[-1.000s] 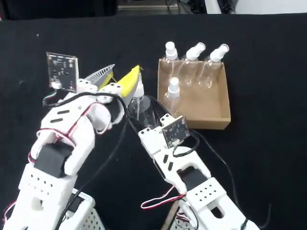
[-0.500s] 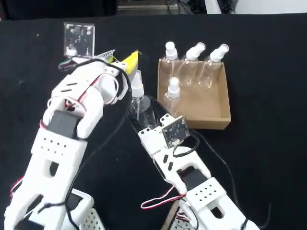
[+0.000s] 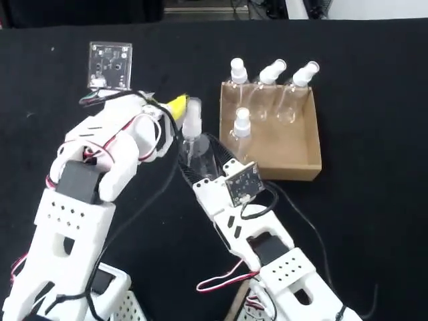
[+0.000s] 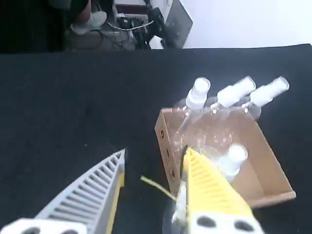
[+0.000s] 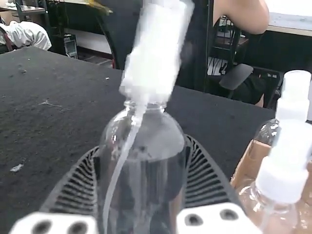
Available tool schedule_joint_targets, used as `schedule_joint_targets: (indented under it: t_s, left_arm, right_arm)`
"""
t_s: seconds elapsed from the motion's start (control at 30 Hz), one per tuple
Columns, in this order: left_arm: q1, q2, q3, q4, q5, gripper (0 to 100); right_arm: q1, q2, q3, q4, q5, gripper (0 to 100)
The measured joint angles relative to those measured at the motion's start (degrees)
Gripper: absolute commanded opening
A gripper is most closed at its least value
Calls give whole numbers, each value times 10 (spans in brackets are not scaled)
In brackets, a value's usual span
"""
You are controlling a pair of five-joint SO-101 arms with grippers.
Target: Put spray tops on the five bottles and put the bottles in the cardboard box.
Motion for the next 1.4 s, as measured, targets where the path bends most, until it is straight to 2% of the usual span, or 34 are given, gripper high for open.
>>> schedule_joint_targets:
  t_s: [0.4,0.67,0.8,0.93,1.07,1.2,1.4]
  left_arm:
    - [1,-14,65,-33,-1,191]
    - [1,-14,-24,-33,-1,191]
    - [34,-14,-41,-40,-16,191]
    - [40,-8,-40,-89,-43,191]
    - [40,28,-39,-104,-48,191]
    - [40,45,-35,-98,-49,191]
    - [39,44,-35,-40,-49,191]
  right_arm:
    - [0,0,0,-2,0,10]
    - [0,0,0,-2,0,10]
    - [0,0,0,-2,0,10]
    - [0,0,0,-2,0,10]
    - [0,0,0,-2,0,10]
    - [0,0,0,-2,0,10]
    - [-2,0,0,-2,1,10]
